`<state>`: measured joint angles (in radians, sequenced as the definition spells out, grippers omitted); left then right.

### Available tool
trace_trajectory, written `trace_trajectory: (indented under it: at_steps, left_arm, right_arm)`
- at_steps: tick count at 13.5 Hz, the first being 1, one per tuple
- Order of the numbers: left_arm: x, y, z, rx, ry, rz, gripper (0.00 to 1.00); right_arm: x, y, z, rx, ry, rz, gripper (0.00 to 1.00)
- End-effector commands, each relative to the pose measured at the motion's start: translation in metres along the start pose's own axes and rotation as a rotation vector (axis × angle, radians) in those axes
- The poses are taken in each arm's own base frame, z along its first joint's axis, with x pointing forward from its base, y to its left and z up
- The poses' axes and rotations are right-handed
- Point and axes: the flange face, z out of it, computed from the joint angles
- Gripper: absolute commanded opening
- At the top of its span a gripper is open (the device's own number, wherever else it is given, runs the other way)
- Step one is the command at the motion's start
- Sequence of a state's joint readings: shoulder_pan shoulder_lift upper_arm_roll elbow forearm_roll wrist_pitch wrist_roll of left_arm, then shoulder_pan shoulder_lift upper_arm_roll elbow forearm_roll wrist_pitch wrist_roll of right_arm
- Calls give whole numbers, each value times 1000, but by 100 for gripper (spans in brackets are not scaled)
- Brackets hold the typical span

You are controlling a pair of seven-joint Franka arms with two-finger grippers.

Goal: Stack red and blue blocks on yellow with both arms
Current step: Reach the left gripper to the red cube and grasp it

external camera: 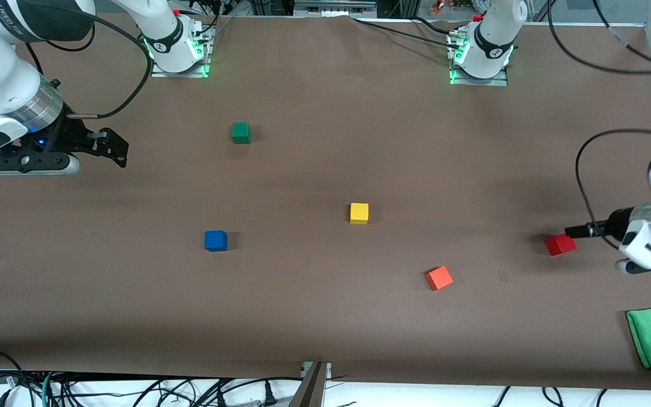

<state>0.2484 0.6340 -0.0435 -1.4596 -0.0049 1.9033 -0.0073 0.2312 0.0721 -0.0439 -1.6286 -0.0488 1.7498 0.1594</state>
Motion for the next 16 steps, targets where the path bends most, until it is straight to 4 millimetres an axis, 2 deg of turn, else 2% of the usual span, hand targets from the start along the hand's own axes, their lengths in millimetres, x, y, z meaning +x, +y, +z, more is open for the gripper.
trace_trajectory:
  at_steps: [1, 4, 6, 7, 8, 9, 10, 11, 12, 14, 15, 16]
  left_arm:
    - [9, -7, 30, -1, 30, -1, 100]
    - [8, -19, 59, -5, 61, -27, 100]
    - [9, -21, 75, -6, 56, -31, 100]
    - [8, -22, 79, -7, 53, -32, 100]
    - [8, -23, 85, -6, 61, -33, 100]
    - [8, -23, 86, 2, 69, -20, 80]
    - [8, -22, 87, 3, 69, -19, 49]
    - [8, -20, 86, 3, 72, -16, 29]
    - [8, -22, 87, 3, 70, -17, 29]
    - [9, -26, 84, 1, 69, -24, 14]
    - [9, -19, 78, -7, 70, -26, 6]
    - [4, -8, 62, -12, 47, -14, 5]
  right_arm:
    - [11, -3, 20, -6, -24, -3, 100]
    - [14, -7, 30, -19, -40, -17, 100]
    - [14, -18, 36, -24, -46, -35, 100]
    - [18, -24, 55, -33, -76, -44, 100]
    - [20, -26, 61, -32, -84, -47, 100]
    - [21, -26, 62, -26, -78, -46, 100]
    - [22, -30, 62, -26, -67, -53, 100]
    - [24, -38, 66, -27, -64, -67, 100]
    - [24, -41, 71, -26, -68, -74, 100]
    - [31, -49, 93, -20, -79, -80, 100]
    - [38, -54, 126, -22, -112, -97, 100]
    - [41, -63, 145, 6, -123, -109, 100]
